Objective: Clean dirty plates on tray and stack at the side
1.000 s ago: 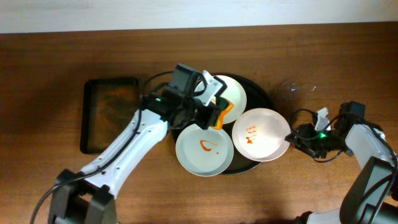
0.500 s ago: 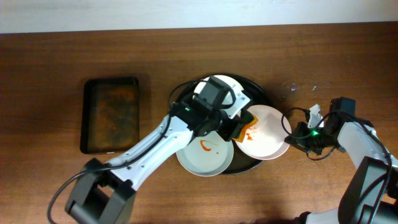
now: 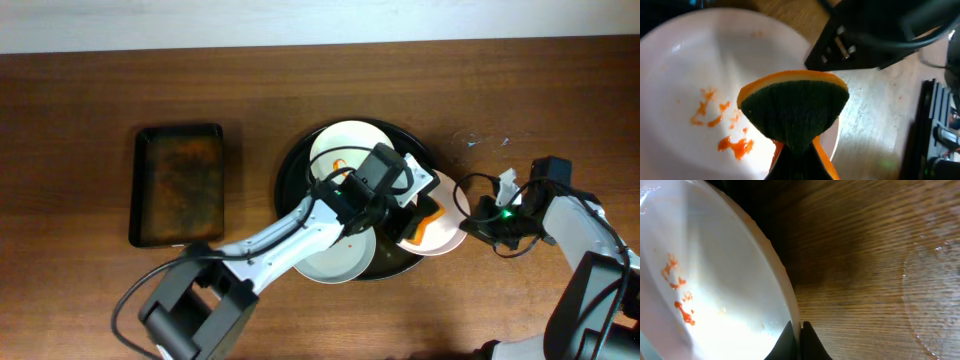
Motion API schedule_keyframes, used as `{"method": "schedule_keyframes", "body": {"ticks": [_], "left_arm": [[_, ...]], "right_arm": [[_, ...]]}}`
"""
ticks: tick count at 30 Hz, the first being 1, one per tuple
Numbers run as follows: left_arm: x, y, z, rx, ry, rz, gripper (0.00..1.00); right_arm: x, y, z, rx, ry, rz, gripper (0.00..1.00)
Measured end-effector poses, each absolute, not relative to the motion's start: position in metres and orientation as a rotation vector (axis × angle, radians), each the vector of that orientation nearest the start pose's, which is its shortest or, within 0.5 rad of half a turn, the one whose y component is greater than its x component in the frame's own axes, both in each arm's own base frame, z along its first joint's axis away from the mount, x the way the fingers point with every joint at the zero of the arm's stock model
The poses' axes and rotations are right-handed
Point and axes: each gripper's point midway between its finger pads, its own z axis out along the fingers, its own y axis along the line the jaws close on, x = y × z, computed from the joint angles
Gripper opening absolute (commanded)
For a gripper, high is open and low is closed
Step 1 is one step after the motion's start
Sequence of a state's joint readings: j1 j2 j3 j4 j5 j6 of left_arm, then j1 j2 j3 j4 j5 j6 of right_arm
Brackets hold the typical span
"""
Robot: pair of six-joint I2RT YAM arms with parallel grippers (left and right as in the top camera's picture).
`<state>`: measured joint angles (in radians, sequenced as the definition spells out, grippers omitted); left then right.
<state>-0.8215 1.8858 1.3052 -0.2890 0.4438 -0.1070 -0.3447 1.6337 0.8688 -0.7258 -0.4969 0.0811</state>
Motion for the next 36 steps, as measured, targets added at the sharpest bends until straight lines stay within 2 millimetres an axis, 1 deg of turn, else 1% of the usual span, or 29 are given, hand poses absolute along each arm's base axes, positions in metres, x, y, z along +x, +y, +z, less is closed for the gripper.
{"method": "schedule_keyframes", "body": {"ticks": [2, 4, 6, 7, 9, 10, 12, 15, 17, 22, 23, 25, 26, 27, 29, 31, 32, 34, 35, 36], "left_arm": [[0.278, -0.407, 0.09, 1.074, 2.363, -0.93, 0.0], [0.282, -0.412, 0.083, 1.057, 2.361, -0.939, 0.0], [0.286, -0.416, 0.072, 1.04, 2.367, -0.947, 0.0], [0.288, -0.419, 0.069, 1.035, 2.358, -0.951, 0.0], [0.294, -0.431, 0.075, 1.03, 2.286, -0.977, 0.0], [0.293, -0.438, 0.074, 1.039, 2.263, -0.987, 0.0], [0.293, -0.443, 0.062, 1.043, 2.261, -0.972, 0.0], [0.309, -0.432, 0.043, 0.983, 2.312, -0.827, 0.0], [0.318, -0.422, 0.039, 0.949, 2.349, -0.773, 0.0], [0.352, -0.38, 0.033, 0.825, 2.452, -0.689, 0.0], [0.351, -0.376, 0.031, 0.822, 2.476, -0.679, 0.0], [0.339, -0.37, 0.026, 0.841, 2.541, -0.687, 0.0], [0.329, -0.365, 0.019, 0.854, 2.593, -0.702, 0.0], [0.326, -0.365, 0.017, 0.858, 2.605, -0.724, 0.0], [0.325, -0.364, 0.018, 0.858, 2.612, -0.745, 0.0], [0.323, -0.366, 0.025, 0.863, 2.606, -0.763, 0.0], [0.318, -0.371, 0.033, 0.879, 2.593, -0.82, 0.0], [0.3, -0.386, 0.044, 0.941, 2.568, -0.927, 0.0], [0.283, -0.397, 0.047, 0.998, 2.558, -0.987, 0.0], [0.27, -0.406, 0.049, 1.04, 2.549, -1.026, 0.0]], "right_arm": [[0.284, -0.016, 0.026, 0.597, 2.856, 0.708, 0.04], [0.284, -0.017, 0.025, 0.609, 2.856, 0.705, 0.04], [0.284, -0.017, 0.025, 0.613, 2.856, 0.705, 0.04], [0.284, -0.017, 0.025, 0.613, 2.856, 0.704, 0.04], [0.284, -0.017, 0.025, 0.613, 2.856, 0.705, 0.04], [0.284, -0.016, 0.025, 0.611, 2.857, 0.705, 0.04], [0.284, -0.011, 0.024, 0.574, 2.877, 0.684, 0.04], [0.286, 0.003, 0.022, 0.481, 2.913, 0.639, 0.04], [0.286, 0.004, 0.022, 0.482, 2.915, 0.635, 0.04], [0.286, 0.004, 0.022, 0.484, 2.915, 0.636, 0.04], [0.286, 0.004, 0.022, 0.483, 2.915, 0.636, 0.04], [0.285, 0.004, 0.022, 0.478, 2.919, 0.637, 0.04], [0.285, 0.005, 0.023, 0.466, 2.919, 0.636, 0.04], [0.285, 0.005, 0.023, 0.462, 2.919, 0.636, 0.04], [0.285, 0.005, 0.023, 0.46, 2.919, 0.636, 0.04], [0.285, 0.005, 0.023, 0.46, 2.921, 0.636, 0.04], [0.285, 0.005, 0.023, 0.462, 2.921, 0.635, 0.04], [0.285, 0.005, 0.023, 0.469, 2.922, 0.63, 0.04], [0.285, 0.005, 0.023, 0.473, 2.922, 0.63, 0.04], [0.285, 0.005, 0.023, 0.473, 2.922, 0.63, 0.04]]}}
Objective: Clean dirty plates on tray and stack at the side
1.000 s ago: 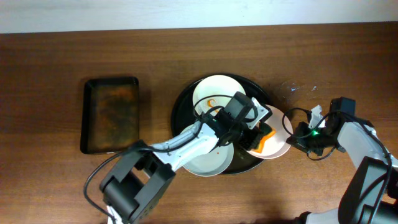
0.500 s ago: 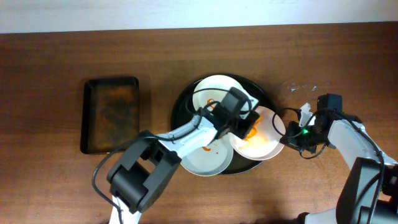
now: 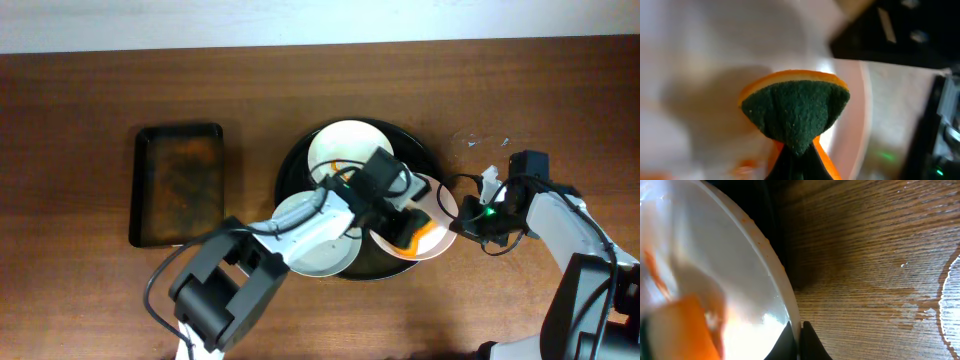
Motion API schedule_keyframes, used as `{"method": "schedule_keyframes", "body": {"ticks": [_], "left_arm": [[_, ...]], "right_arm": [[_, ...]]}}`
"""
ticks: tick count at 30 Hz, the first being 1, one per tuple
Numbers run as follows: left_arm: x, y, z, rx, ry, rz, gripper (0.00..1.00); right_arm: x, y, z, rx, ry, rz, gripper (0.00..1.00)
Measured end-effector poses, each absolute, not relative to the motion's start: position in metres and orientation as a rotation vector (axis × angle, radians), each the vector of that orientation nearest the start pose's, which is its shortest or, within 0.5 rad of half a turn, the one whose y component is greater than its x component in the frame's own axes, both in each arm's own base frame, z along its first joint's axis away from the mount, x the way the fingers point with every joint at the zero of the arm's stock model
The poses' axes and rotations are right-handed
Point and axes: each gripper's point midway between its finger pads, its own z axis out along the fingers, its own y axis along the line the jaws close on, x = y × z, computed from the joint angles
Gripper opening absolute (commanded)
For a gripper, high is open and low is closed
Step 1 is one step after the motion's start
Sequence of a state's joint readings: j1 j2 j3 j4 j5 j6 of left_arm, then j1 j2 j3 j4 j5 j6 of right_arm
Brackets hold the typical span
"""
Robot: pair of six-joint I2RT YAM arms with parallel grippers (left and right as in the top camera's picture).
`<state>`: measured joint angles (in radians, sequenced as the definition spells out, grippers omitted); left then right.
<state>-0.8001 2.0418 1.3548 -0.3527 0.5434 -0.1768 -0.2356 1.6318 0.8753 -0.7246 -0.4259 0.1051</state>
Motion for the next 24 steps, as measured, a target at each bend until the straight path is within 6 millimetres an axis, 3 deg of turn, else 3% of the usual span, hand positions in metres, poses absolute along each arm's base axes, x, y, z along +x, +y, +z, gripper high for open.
{"method": "schedule_keyframes", "body": {"ticks": [2, 4, 11, 15, 19, 24], "left_arm": [[0.253, -0.414, 0.05, 1.091, 2.549, -1.059, 0.0], [0.252, -0.408, 0.045, 1.085, 2.592, -1.001, 0.0], [0.294, -0.391, 0.034, 0.977, 2.555, -0.64, 0.0], [0.334, -0.363, 0.032, 0.848, 2.518, -0.354, 0.0], [0.35, -0.345, 0.03, 0.789, 2.533, -0.296, 0.0], [0.358, -0.345, 0.032, 0.768, 2.507, -0.271, 0.0]], "right_arm": [[0.285, 0.005, 0.023, 0.473, 2.923, 0.63, 0.04], [0.284, 0.005, 0.023, 0.475, 2.926, 0.632, 0.04], [0.284, 0.005, 0.023, 0.476, 2.925, 0.631, 0.04], [0.284, 0.005, 0.023, 0.476, 2.926, 0.631, 0.04], [0.284, 0.005, 0.023, 0.477, 2.926, 0.634, 0.04], [0.283, 0.005, 0.023, 0.488, 2.929, 0.629, 0.04]]}}
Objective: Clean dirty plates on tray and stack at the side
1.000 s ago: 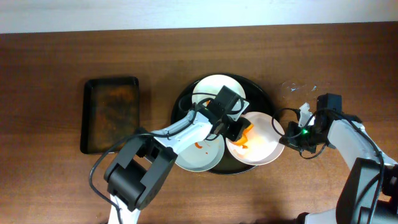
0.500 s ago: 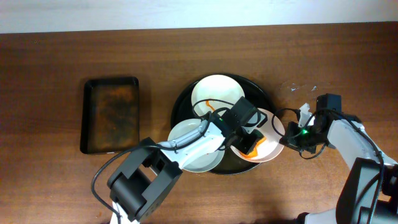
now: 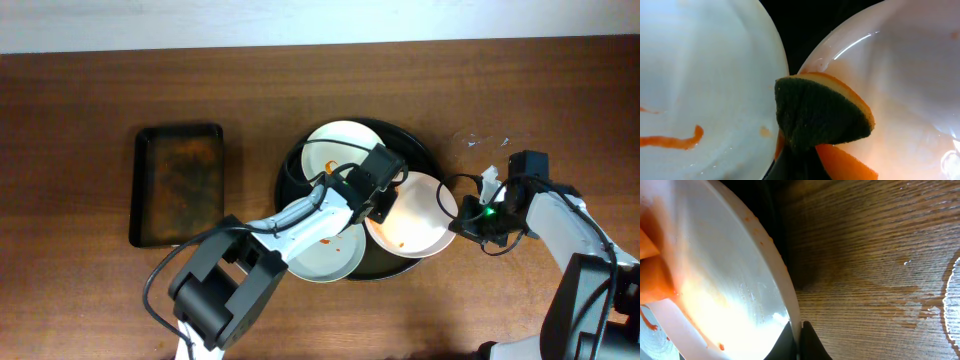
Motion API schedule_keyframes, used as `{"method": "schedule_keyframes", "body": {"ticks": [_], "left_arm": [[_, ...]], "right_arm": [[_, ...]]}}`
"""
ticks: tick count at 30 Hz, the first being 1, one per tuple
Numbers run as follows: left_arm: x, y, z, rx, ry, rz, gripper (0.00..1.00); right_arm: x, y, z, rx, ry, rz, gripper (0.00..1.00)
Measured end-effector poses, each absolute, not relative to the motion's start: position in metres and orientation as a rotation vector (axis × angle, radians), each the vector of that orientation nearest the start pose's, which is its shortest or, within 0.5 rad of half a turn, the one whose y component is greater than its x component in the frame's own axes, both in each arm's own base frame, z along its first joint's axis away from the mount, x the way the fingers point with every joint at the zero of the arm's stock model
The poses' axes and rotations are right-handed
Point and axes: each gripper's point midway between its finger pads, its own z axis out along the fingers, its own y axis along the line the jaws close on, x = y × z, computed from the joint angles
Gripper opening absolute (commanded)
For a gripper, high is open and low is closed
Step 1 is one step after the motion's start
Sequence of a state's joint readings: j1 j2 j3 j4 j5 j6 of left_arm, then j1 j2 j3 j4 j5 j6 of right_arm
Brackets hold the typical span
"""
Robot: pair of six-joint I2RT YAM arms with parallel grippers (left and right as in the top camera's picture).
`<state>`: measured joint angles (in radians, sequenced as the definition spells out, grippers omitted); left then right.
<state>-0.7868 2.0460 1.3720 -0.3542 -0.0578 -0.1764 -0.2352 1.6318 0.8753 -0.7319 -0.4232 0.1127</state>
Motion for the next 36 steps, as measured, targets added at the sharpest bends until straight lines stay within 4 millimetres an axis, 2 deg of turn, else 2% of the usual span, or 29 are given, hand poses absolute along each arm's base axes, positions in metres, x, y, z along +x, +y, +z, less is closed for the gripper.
{"method": "schedule_keyframes", "body": {"ticks": [5, 8, 12, 16, 19, 21, 22, 24, 27, 31, 33, 34, 36], "left_arm": [[0.357, -0.341, 0.034, 0.765, 2.514, -0.237, 0.0], [0.367, -0.328, 0.056, 0.714, 2.473, -0.166, 0.0], [0.382, -0.311, 0.076, 0.643, 2.437, -0.102, 0.0], [0.372, -0.301, 0.091, 0.65, 2.453, -0.086, 0.0], [0.366, -0.293, 0.121, 0.632, 2.434, -0.111, 0.0], [0.369, -0.288, 0.135, 0.6, 2.433, -0.185, 0.01], [0.37, -0.285, 0.134, 0.583, 2.451, -0.206, 0.0], [0.373, -0.272, 0.13, 0.508, 2.502, -0.242, 0.0], [0.381, -0.259, 0.128, 0.435, 2.544, -0.313, 0.0], [0.383, -0.253, 0.127, 0.412, 2.563, -0.344, 0.0], [0.382, -0.253, 0.127, 0.415, 2.566, -0.35, 0.0], [0.382, -0.253, 0.127, 0.415, 2.567, -0.349, 0.0], [0.381, -0.253, 0.126, 0.414, 2.569, -0.349, 0.0]], "right_arm": [[0.282, 0.005, 0.022, 0.517, 2.938, 0.615, 0.04], [0.282, 0.003, 0.022, 0.54, 2.941, 0.6, 0.04], [0.282, 0.001, 0.022, 0.551, 2.946, 0.575, 0.04], [0.283, 0.0, 0.022, 0.551, 2.945, 0.57, 0.04], [0.28, -0.015, 0.025, 0.609, 2.969, 0.437, 0.04], [0.28, -0.03, 0.035, 0.624, 2.951, 0.285, 0.04], [0.279, -0.037, 0.042, 0.617, 2.942, 0.203, 0.04], [0.284, -0.038, 0.063, 0.523, 2.902, 0.045, 0.04], [0.291, -0.029, 0.1, 0.381, 2.784, -0.226, 0.04], [0.294, -0.008, 0.142, 0.21, 2.596, -0.441, 0.04], [0.295, -0.002, 0.156, 0.144, 2.517, -0.559, 0.04], [0.296, 0.01, 0.161, 0.076, 2.48, -0.596, 0.04], [0.297, 0.02, 0.172, 0.017, 2.402, -0.671, 0.04]]}}
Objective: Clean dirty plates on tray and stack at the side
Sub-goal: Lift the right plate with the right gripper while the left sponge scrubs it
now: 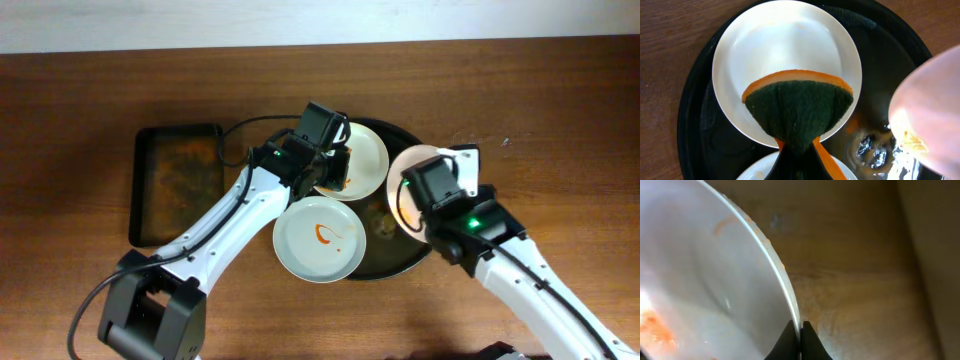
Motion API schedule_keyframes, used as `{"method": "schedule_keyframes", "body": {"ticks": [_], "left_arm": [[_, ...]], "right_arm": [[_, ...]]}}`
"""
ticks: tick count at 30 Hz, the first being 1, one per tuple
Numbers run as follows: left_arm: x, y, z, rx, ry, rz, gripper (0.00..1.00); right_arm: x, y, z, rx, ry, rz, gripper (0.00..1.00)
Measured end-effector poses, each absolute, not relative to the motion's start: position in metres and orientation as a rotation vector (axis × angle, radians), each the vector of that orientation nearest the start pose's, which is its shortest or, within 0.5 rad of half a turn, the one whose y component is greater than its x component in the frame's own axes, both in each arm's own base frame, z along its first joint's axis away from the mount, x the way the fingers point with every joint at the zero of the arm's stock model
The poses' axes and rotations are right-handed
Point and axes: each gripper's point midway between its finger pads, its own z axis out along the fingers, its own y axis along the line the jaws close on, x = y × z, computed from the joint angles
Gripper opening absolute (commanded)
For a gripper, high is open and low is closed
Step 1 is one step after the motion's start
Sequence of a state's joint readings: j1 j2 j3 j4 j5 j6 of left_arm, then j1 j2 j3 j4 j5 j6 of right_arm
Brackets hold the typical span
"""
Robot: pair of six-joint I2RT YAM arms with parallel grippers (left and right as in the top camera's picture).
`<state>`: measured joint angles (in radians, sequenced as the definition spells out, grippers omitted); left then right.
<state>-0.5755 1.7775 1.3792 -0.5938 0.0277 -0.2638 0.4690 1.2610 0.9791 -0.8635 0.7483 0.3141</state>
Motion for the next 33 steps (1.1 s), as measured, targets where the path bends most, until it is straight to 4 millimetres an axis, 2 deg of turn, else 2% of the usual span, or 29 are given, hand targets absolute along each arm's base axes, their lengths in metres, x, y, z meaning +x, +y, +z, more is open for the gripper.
{"method": "schedule_keyframes", "body": {"ticks": [2, 4, 6, 9, 13, 15, 18, 20, 25, 27, 29, 30, 31, 33], "left_arm": [[0.378, -0.254, 0.125, 0.419, 2.581, -0.365, 0.0], [0.373, -0.254, 0.122, 0.427, 2.607, -0.372, 0.0], [0.368, -0.263, 0.124, 0.446, 2.61, -0.45, 0.0], [0.352, -0.294, 0.134, 0.484, 2.607, -0.714, 0.0], [0.323, -0.339, 0.147, 0.571, 2.576, -0.924, 0.0], [0.312, -0.355, 0.134, 0.56, 2.618, -0.957, 0.0], [0.297, -0.373, 0.088, 0.475, 2.765, -0.958, 0.0], [0.29, -0.379, 0.075, 0.402, 2.83, -0.974, 0.0], [0.287, -0.402, 0.08, 0.281, 2.82, -1.073, 0.01], [0.285, -0.404, 0.08, 0.246, 2.835, -1.083, 0.01], [0.287, -0.403, 0.079, 0.224, 2.835, -1.066, 0.0], [0.29, -0.401, 0.077, 0.212, 2.828, -1.036, 0.0], [0.293, -0.399, 0.076, 0.198, 2.82, -1.005, 0.0], [0.296, -0.397, 0.073, 0.185, 2.808, -0.951, 0.01]], "right_arm": [[0.295, 0.021, 0.173, 0.054, 2.394, -0.669, 0.04], [0.288, 0.01, 0.162, 0.249, 2.45, -0.585, 0.04], [0.286, 0.009, 0.152, 0.365, 2.487, -0.496, 0.04], [0.285, 0.023, 0.131, 0.454, 2.571, -0.373, 0.04], [0.283, 0.031, 0.101, 0.564, 2.652, -0.363, 0.04], [0.281, 0.03, 0.092, 0.581, 2.677, -0.39, 0.04], [0.281, 0.023, 0.089, 0.627, 2.688, -0.389, 0.04], [0.281, 0.019, 0.088, 0.66, 2.692, -0.378, 0.04], [0.273, 0.028, 0.083, 0.67, 2.753, -0.316, 0.04], [0.263, 0.031, 0.08, 0.691, 2.801, -0.303, 0.04], [0.262, 0.032, 0.079, 0.699, 2.806, -0.292, 0.04], [0.262, 0.032, 0.079, 0.7, 2.807, -0.291, 0.08], [0.26, 0.033, 0.079, 0.701, 2.814, -0.289, 0.35], [0.257, 0.033, 0.078, 0.704, 2.831, -0.29, 0.43]]}}
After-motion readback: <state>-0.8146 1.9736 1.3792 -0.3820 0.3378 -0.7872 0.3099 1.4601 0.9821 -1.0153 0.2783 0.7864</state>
